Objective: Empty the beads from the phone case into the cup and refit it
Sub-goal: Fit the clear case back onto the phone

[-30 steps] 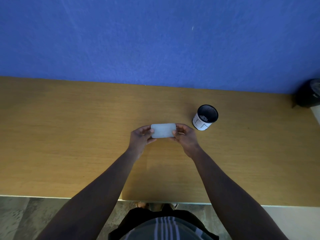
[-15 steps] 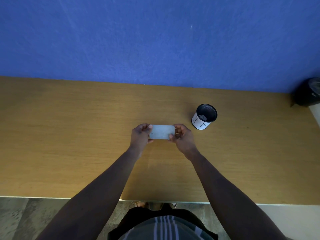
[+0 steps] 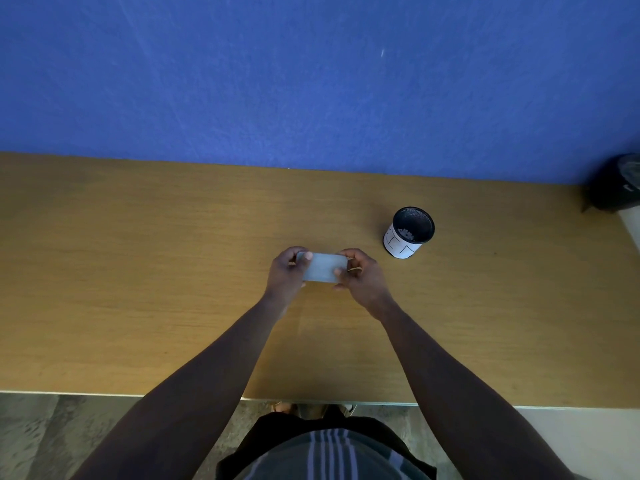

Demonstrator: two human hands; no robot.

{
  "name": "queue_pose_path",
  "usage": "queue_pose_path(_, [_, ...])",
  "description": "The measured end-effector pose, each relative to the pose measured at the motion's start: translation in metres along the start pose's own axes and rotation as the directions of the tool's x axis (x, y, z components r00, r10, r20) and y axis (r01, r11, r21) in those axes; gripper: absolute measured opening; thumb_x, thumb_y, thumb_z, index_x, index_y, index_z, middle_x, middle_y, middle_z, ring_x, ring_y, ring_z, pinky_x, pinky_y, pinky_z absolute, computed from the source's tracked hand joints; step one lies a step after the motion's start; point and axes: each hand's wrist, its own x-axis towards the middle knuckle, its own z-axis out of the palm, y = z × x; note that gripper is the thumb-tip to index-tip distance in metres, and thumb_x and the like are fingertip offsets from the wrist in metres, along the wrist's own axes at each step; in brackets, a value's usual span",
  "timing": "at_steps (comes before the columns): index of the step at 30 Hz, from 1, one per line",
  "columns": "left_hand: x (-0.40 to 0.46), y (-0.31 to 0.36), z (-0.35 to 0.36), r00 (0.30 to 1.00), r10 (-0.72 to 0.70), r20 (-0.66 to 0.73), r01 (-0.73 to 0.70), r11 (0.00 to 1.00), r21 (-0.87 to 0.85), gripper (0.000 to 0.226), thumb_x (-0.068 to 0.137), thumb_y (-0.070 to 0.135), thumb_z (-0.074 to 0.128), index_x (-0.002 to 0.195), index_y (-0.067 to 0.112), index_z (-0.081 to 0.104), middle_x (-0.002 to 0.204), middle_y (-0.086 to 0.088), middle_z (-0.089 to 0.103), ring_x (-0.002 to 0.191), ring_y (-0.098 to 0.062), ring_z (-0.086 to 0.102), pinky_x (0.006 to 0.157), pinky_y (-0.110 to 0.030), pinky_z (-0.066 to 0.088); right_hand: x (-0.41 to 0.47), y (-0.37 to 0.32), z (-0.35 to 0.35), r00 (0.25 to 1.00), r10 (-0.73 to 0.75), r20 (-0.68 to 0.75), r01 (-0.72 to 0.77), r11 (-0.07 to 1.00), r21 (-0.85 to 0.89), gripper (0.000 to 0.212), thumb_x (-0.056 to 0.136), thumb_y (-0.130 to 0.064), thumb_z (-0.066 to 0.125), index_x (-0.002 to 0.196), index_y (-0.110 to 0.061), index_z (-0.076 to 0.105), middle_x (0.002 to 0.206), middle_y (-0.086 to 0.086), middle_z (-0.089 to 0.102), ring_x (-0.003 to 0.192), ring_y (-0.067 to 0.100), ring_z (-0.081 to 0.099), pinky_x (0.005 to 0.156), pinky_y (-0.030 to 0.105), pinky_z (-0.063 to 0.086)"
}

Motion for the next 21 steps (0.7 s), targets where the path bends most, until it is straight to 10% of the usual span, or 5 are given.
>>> queue_pose_path(15, [-0.007, 0.008, 0.003, 0.996, 0.025, 0.082, -0.021, 0.999, -0.05, 0.008, 0.083, 0.019, 0.073, 0.087, 0.014, 0.069, 0.084, -0.002, 0.066, 0.079, -0.017, 0.065, 0.056, -0.026, 0.053, -0.003, -0.007, 0.006, 0.998, -0.048, -0.051, 0.04, 0.987, -0.158, 0.021, 0.091, -0.025, 0.067, 0.102, -0.007, 0.068, 0.107, 0.013, 0.055, 0.081, 0.031, 0.069, 0.048, 0.026, 0.057])
queue_pose_path(21, [-0.005, 0.012, -0.006, 0.986, 0.027, 0.166, -0.016, 0.998, -0.068, 0.012, 0.089, 0.016, 0.066, 0.096, 0.008, 0.071, 0.083, -0.004, 0.065, 0.078, -0.016, 0.06, 0.06, -0.029, 0.05, -0.002, -0.009, -0.002, 0.999, 0.025, -0.026, -0.026, 0.998, -0.057, 0.017, 0.096, -0.019, 0.059, 0.107, -0.008, 0.068, 0.112, 0.01, 0.053, 0.096, 0.029, 0.063, 0.06, 0.044, 0.062])
